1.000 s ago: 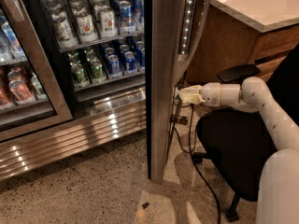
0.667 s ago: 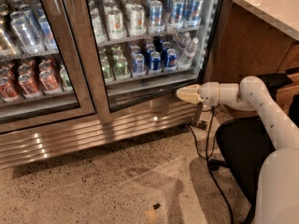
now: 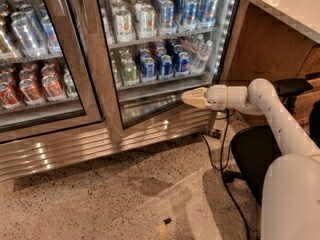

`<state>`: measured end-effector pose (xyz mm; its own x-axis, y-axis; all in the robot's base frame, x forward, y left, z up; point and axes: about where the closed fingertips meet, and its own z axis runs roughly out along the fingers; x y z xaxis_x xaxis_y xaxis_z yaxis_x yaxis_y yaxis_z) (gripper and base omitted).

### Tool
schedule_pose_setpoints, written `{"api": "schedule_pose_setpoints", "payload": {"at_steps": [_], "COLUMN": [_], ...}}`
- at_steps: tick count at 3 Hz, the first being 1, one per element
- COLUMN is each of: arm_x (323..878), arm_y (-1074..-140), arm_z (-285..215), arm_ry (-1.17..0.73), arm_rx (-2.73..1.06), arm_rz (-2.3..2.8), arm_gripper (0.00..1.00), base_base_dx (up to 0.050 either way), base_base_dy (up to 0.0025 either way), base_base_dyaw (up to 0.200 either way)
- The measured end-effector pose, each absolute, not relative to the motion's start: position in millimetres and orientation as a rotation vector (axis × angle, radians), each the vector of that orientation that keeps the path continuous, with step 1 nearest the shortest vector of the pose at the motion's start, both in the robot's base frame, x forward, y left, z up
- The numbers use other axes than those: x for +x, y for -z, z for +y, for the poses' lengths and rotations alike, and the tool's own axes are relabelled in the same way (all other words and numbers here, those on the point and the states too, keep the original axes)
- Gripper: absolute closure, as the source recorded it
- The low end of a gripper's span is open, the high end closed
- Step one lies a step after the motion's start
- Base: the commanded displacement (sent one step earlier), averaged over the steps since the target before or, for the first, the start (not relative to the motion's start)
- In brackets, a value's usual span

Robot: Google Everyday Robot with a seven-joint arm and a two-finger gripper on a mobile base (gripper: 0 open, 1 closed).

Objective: Close right fridge door

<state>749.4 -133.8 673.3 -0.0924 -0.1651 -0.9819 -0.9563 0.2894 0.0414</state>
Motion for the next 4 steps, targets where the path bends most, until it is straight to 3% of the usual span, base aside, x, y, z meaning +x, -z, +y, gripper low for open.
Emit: {"api": "schedule_pose_setpoints", "payload": {"at_steps": [3, 4], "arm_x": [776, 776], "arm_y": [-705, -705], "arm_z": [-69, -66], "arm_ry": [-0.882, -0.883], "arm_rx": [-1.117, -1.117], "arm_rz": [1.28, 1.277], "arm_gripper": [1.0, 1.0], "base_base_dx": [0.0, 0.0], "base_base_dy": [0.0, 0.00003], "base_base_dyaw": [0.0, 0.198]}}
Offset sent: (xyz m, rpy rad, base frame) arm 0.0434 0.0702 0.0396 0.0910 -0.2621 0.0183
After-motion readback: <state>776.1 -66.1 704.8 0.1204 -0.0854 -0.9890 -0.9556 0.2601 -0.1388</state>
